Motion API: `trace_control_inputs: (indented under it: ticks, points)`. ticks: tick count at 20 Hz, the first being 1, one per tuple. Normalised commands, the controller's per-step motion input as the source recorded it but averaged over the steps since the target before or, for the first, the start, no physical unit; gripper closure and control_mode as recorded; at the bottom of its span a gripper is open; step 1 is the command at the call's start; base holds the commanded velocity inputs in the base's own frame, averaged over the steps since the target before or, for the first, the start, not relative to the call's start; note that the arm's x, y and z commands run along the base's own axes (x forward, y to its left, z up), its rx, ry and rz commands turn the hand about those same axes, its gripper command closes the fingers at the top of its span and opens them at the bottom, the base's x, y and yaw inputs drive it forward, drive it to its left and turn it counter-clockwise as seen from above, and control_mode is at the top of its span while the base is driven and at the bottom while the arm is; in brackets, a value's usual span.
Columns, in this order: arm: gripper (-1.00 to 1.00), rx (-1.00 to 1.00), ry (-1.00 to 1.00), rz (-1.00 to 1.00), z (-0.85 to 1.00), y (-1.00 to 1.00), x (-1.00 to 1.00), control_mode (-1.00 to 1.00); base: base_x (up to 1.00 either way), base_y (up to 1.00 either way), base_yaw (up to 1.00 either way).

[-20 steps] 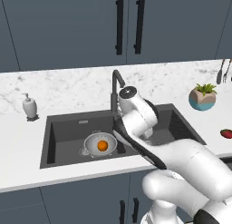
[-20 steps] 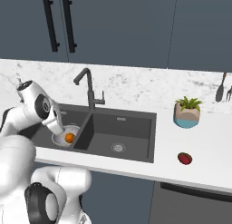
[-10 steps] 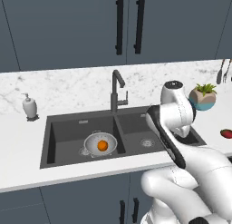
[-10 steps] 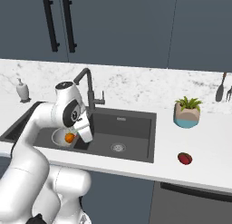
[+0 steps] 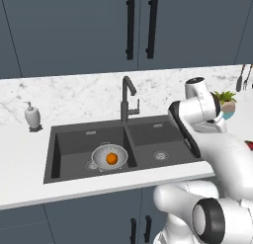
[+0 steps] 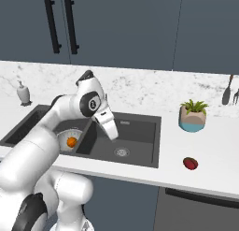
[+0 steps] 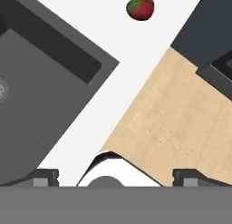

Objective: Put the colander in the sink, put the orange, mango in the colander, and turn on the sink faucet and pour water over the colander.

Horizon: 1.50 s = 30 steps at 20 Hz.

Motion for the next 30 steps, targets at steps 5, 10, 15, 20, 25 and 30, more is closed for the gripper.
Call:
trace_control_inputs:
  ticks: [5, 10, 15, 20, 25, 30]
  points:
    - [-1.00, -0.03, 0.00, 0.16, -0.05, -0.95, 0.00, -1.00, 0.00, 0.00, 0.00]
    - [-1.00, 0.00, 0.00, 0.25, -0.19, -1.00, 0.00, -1.00, 0.00, 0.00, 0.00]
    - [-1.00, 0.00, 0.00, 0.30, -0.20, -0.93, 0.01, -1.00, 0.00, 0.00, 0.00]
    - [-1.00, 0.00, 0.02, 0.29, -0.25, -0.70, 0.14, -1.00, 0.00, 0.00, 0.00]
    - [-1.00, 0.00, 0.04, 0.27, -0.29, -0.53, 0.17, -1.00, 0.00, 0.00, 0.00]
    - [-1.00, 0.00, 0.08, 0.20, -0.19, -0.42, 0.18, -1.00, 0.00, 0.00, 0.00]
